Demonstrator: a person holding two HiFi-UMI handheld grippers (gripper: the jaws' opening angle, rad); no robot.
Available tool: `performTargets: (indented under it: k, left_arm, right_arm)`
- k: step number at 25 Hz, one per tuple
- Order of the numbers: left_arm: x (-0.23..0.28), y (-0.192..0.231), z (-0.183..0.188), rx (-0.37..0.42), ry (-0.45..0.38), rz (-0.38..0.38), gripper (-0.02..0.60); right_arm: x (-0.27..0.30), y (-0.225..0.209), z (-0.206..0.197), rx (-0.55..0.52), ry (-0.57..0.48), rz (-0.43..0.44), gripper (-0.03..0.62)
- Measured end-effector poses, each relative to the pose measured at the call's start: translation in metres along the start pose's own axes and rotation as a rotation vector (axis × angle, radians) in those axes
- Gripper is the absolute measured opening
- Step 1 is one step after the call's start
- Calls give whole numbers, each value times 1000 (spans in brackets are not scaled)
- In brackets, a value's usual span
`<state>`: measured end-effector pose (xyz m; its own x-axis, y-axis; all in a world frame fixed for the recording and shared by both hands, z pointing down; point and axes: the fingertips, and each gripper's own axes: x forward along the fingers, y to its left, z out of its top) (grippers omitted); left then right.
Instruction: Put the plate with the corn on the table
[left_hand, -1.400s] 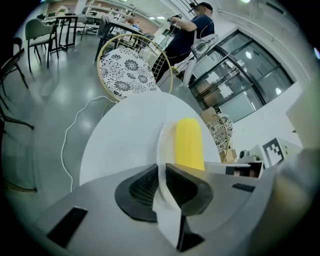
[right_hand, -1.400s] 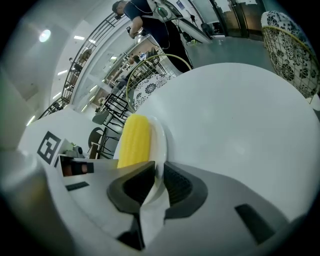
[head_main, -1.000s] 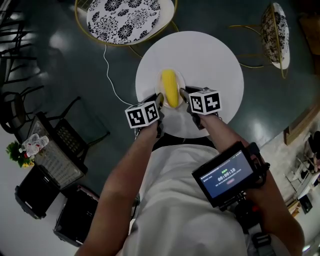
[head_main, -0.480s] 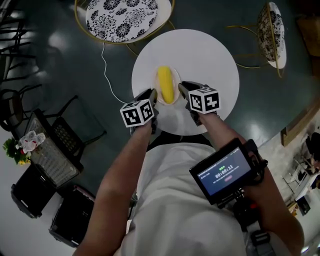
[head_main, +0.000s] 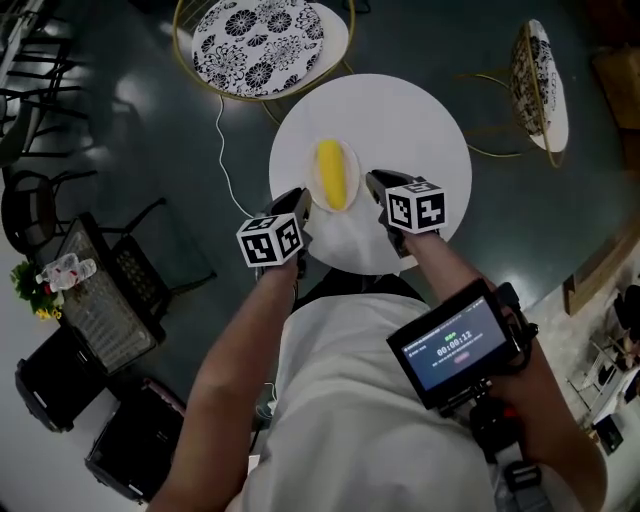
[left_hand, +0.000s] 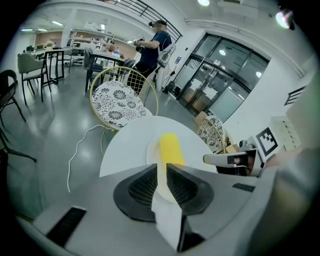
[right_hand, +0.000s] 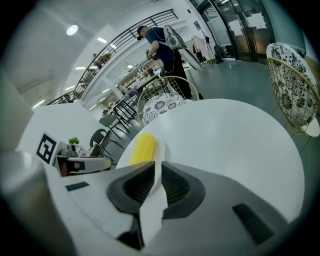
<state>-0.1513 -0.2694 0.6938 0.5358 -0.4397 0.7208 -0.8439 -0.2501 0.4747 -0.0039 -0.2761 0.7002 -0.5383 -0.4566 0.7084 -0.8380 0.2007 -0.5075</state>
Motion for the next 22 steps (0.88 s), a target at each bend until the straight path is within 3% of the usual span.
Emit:
performTargets:
  k: [6, 11, 22]
  left_arm:
    - [-9, -3, -14, 18, -27, 10, 52]
    - [-32, -15, -20, -6, -83, 11, 8]
    - [-88, -64, -10, 40, -207, -35, 8]
  right_arm:
    - [-6, -6, -13, 15, -1, 19, 44]
    - [-35, 8, -19, 66, -44, 63, 43]
    - [-105, 49, 2, 3, -153, 131, 6]
